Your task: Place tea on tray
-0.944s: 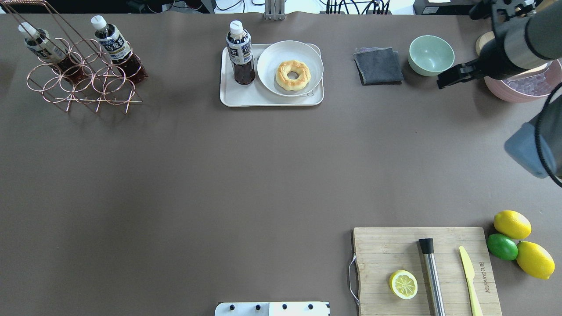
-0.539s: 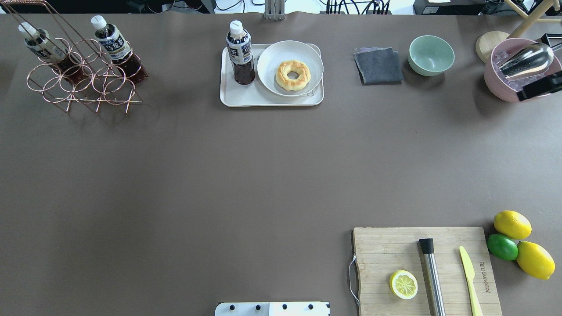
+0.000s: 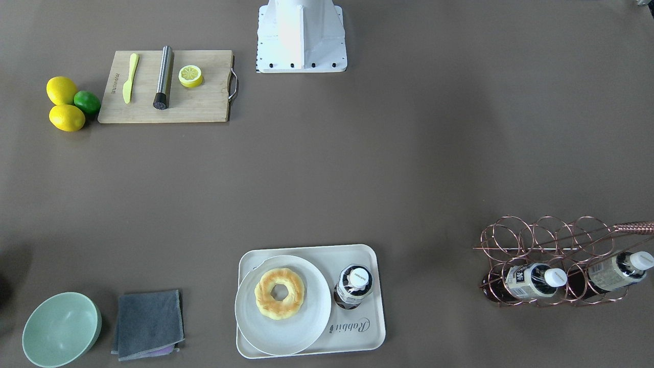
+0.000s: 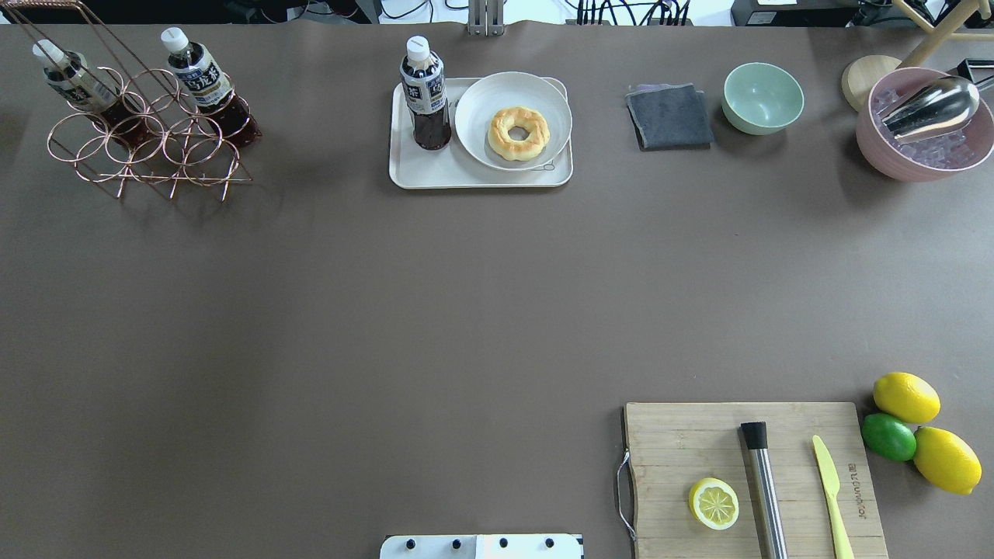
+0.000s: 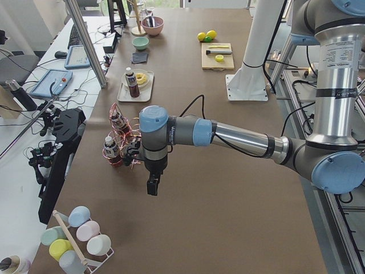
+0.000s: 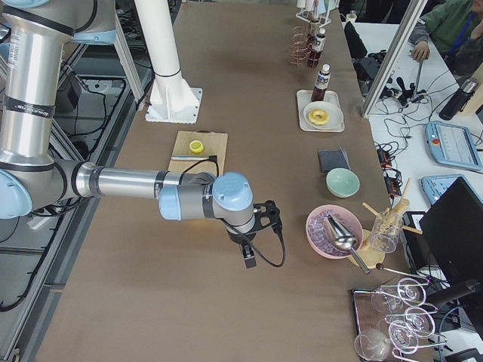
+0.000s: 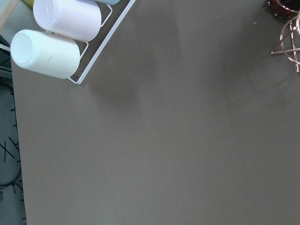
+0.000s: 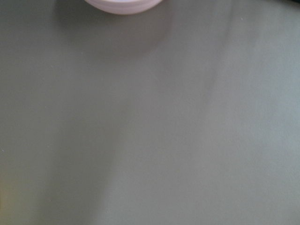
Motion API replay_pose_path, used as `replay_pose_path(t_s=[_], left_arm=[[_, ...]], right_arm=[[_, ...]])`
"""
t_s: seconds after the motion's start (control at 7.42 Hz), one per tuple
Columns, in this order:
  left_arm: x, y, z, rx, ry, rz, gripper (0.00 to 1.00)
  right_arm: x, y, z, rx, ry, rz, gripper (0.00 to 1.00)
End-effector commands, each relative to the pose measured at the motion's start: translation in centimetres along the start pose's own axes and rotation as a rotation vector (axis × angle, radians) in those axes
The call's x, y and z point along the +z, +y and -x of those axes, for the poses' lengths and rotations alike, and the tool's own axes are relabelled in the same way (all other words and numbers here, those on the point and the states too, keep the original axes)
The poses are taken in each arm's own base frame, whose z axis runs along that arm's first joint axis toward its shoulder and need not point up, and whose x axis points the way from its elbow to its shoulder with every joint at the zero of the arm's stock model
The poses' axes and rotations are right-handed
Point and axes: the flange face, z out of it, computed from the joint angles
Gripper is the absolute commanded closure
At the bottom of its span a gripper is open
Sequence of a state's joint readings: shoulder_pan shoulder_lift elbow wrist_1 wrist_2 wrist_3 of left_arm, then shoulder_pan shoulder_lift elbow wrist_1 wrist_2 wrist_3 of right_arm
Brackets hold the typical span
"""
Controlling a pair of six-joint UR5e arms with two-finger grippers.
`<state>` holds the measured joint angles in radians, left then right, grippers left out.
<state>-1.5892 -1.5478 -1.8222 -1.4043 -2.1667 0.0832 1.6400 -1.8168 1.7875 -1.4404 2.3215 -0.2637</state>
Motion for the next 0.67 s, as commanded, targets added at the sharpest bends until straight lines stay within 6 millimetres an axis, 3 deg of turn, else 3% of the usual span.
replay_pose_path(t_s=[0.0,0.13,0.4,0.54], left_arm=[[1.7,1.6,0.5,-0.031,0.04,0.037,0.01],[2.5,1.9,0.2,-0.053,0.139,0.049,0.01],[3.4,2.1,0.7,-0.072,0.16,0.067,0.01],[4.1,2.8,1.1,-0.082,0.158,0.083,0.01]], right_arm=[[3.1,3.1,-4.0,0.055,0.101,0.121,0.0],[2.4,2.0,-3.5,0.085,0.085,0.137,0.0],[-0.5,-2.2,-1.5,0.194,0.041,0.199,0.0],[-0.9,-2.3,-1.2,0.205,0.044,0.195,0.0]])
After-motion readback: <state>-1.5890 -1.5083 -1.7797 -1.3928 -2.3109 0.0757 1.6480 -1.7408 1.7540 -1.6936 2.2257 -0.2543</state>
